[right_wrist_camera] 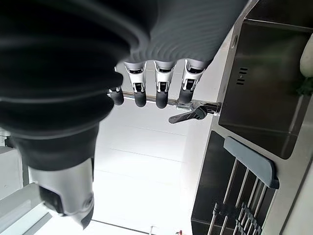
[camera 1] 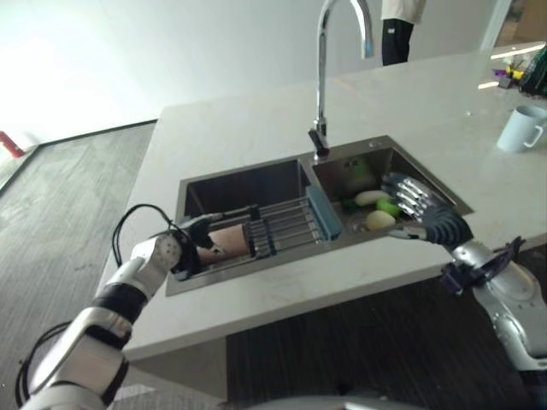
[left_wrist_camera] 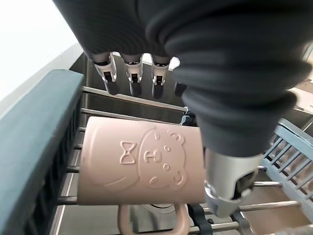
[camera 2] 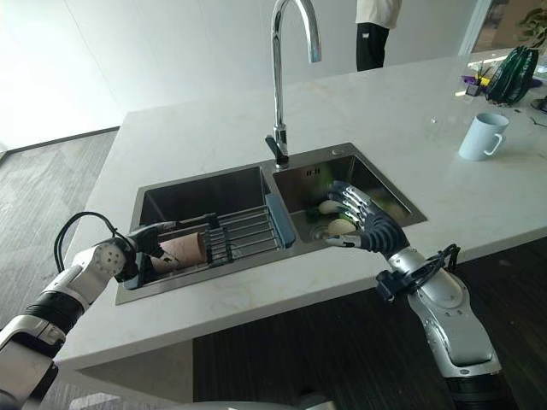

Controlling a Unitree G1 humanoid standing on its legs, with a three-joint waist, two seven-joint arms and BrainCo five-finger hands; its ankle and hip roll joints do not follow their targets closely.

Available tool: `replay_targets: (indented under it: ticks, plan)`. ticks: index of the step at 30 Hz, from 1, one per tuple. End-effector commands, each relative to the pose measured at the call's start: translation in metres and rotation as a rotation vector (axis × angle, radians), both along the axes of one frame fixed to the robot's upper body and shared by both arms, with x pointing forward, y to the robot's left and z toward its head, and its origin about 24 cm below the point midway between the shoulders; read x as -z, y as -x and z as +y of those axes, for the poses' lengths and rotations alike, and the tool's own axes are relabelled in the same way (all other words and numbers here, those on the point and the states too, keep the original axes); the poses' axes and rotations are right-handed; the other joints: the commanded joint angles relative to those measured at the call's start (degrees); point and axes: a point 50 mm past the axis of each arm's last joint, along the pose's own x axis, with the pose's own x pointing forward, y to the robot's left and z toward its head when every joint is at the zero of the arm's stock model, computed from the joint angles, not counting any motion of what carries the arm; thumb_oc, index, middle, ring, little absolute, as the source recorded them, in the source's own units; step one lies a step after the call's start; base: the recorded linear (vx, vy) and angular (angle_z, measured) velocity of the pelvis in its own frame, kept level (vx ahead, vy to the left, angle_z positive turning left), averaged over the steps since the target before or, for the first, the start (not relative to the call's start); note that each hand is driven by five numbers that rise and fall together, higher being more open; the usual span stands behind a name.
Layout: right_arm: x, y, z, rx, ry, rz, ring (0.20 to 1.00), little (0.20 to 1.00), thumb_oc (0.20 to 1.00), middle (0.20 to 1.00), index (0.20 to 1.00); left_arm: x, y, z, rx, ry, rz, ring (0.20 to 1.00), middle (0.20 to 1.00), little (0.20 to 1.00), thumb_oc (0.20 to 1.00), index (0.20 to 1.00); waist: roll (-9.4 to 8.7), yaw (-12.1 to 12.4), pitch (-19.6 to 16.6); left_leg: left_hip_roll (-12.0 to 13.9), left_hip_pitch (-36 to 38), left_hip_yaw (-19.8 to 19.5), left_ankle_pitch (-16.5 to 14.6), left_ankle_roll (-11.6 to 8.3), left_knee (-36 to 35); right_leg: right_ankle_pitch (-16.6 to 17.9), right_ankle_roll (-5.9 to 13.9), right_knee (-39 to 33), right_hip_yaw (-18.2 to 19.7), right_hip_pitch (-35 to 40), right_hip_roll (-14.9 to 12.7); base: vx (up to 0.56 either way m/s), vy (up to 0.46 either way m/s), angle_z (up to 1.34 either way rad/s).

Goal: Place the dishes in the dishwasher.

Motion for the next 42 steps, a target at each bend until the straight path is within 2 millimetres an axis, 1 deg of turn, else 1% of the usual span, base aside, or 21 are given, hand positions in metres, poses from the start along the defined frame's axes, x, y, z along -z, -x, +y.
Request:
replay_targets:
  ticks: [1,12,20,24,33,42]
  plan:
    - [-0.024,0.000,0.004,-0.028,0.003,-0.118,1.000,1.000,1.000,1.000,1.000,-0.019,-0.011,0.017,-0.052,-0.052,-0.081,1.000,1.000,1.000,1.000,1.000,0.45,-0.57,-1.58,1.88,1.93,1.90,-3.46,-0.61,0.60,-2.73,4.06,0.35,-3.46,2.43,-1.48,0.05,0.011,-0.03]
    - [-0.023,0.003,0.001,-0.035,0.022,-0.105,1.000,1.000,1.000,1.000,1.000,-0.005,-0.004,0.028,-0.112,-0.089,-0.072,1.000,1.000,1.000,1.000,1.000,0.23,-1.31,-1.42,1.73,2.39,2.88,-3.51,-0.46,0.60,-2.52,4.13,0.35,-3.04,2.39,-1.45,0.04,0.013,-0.07]
    - [-0.025,0.004,0.001,-0.038,0.026,-0.105,1.000,1.000,1.000,1.000,1.000,0.000,-0.002,0.025,-0.113,-0.087,-0.074,1.000,1.000,1.000,1.000,1.000,-0.04,-1.30,-1.35,1.59,2.44,2.93,-3.62,-0.34,0.60,-2.63,4.07,0.35,-2.80,2.47,-1.43,0.00,0.000,0.00]
    - [-0.021,0.004,0.001,-0.035,0.032,-0.097,1.000,1.000,1.000,1.000,1.000,0.002,-0.001,0.026,-0.128,-0.087,-0.073,1.000,1.000,1.000,1.000,1.000,-0.16,-1.15,-1.35,1.48,2.37,2.74,-3.56,-0.27,0.60,-2.56,4.06,0.35,-2.82,2.43,-1.42,0.00,0.000,0.00]
    - [-0.022,0.005,0.002,-0.047,0.041,-0.096,1.000,1.000,1.000,1.000,1.000,0.011,0.004,0.034,-0.174,-0.099,-0.061,1.000,1.000,1.000,1.000,1.000,-0.48,-1.30,-1.20,1.27,2.37,2.84,-3.66,-0.12,0.60,-2.66,4.03,0.35,-2.58,2.41,-1.29,0.01,0.005,0.00]
    - [-0.022,0.006,0.001,-0.051,0.042,-0.092,1.000,1.000,1.000,1.000,1.000,0.011,0.004,0.039,-0.200,-0.109,-0.070,1.000,1.000,1.000,1.000,1.000,-0.82,-1.52,-1.29,1.18,2.34,3.03,-3.58,-0.11,0.60,-2.40,4.06,0.35,-2.30,2.24,-1.14,0.00,0.000,0.00]
